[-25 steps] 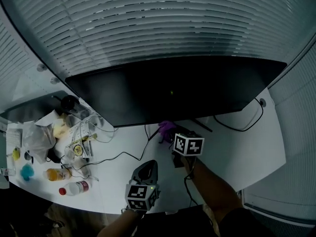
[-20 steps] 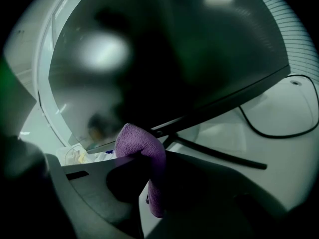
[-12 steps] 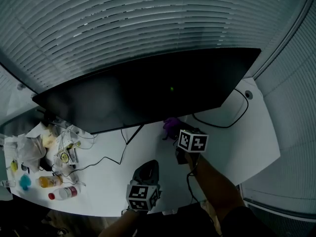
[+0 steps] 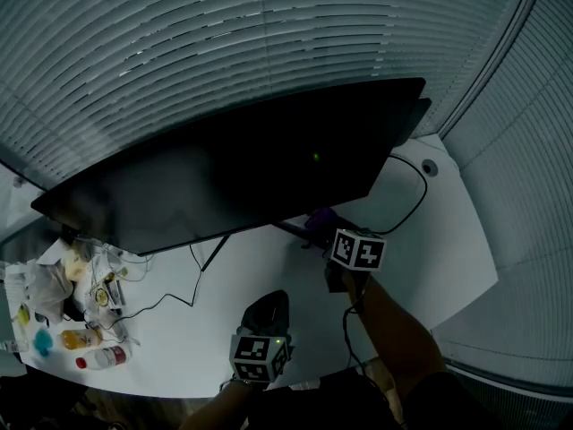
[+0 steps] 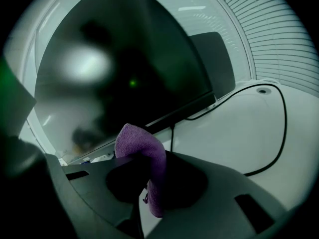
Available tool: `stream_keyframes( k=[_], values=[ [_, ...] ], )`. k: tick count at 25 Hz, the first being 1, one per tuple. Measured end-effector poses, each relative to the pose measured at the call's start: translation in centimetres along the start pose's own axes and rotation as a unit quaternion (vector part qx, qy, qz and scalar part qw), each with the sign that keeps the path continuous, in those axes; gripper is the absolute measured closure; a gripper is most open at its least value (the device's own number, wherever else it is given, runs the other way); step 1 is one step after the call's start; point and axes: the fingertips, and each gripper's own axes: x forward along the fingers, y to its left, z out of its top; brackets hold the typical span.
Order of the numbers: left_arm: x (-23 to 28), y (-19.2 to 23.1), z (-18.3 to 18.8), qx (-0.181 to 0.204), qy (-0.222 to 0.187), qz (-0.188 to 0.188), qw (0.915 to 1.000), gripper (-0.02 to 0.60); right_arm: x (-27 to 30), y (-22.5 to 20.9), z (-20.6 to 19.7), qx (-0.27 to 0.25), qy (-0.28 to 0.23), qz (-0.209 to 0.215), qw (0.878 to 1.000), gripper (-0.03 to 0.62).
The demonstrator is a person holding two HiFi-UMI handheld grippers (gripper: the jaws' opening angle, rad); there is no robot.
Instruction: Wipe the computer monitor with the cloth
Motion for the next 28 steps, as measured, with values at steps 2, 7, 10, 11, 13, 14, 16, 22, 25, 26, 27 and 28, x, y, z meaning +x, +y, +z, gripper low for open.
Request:
stream_keyframes(
  k=[2, 7, 10, 11, 13, 14, 16, 22, 25, 26, 27, 28],
  values=[
    [0.8, -1.0, 0.2, 0.0, -0.001, -0.001, 1.0, 0.575, -0.4, -1.5, 0.6, 0.002, -0.002, -0.004, 1.0, 0.516],
    [2.7, -3.6, 0.8, -0.004, -0.005, -0.001, 1.0, 0.576, -1.3, -4.6, 2.2, -0.002, -0.002, -0.007, 1.0, 0.516],
    [3.7, -4.9, 1.2, -0.004, -0.008, 0.0, 1.0, 0.576, -1.5, -6.0, 2.9, -0.005, 0.001, -0.008, 1.0, 0.516],
    [4.0, -5.3, 1.3, -0.004, -0.009, 0.0, 1.0, 0.575, -1.6, -6.5, 3.1, -0.006, 0.002, -0.008, 1.0, 0.516],
    [4.5, -5.9, 1.6, -0.002, -0.011, 0.002, 0.9999, 0.575, -1.7, -7.3, 3.5, -0.006, 0.003, -0.008, 1.0, 0.516],
    [4.6, -6.2, 1.7, -0.001, -0.011, 0.003, 0.9999, 0.575, -1.8, -7.6, 3.6, -0.006, 0.004, -0.007, 1.0, 0.516],
    [4.8, -6.8, 1.8, 0.0, -0.01, 0.006, 0.9999, 0.575, -2.1, -8.2, 3.9, -0.004, 0.004, -0.007, 1.0, 0.516],
    [5.2, -8.3, 2.3, 0.002, -0.007, 0.008, 0.9999, 0.575, -2.7, -9.8, 4.8, 0.004, 0.001, -0.009, 1.0, 0.516],
    [5.4, -8.5, 2.2, 0.011, -0.003, 0.005, 0.9999, 0.575, -3.1, -10.8, 5.1, 0.016, -0.009, -0.017, 1.0, 0.516],
    [5.5, -8.6, 2.2, 0.013, -0.004, 0.003, 0.9999, 0.575, -3.3, -11.3, 5.3, 0.021, -0.014, -0.021, 0.999, 0.516],
    [5.5, -8.7, 2.2, 0.014, -0.004, 0.002, 0.9999, 0.575, -3.6, -11.6, 5.6, 0.026, -0.02, -0.024, 0.999, 0.516],
    [5.5, -8.9, 2.2, 0.016, -0.005, 0.001, 0.9999, 0.575, -3.9, -11.9, 5.9, 0.03, -0.025, -0.027, 0.999, 0.516]
  ],
)
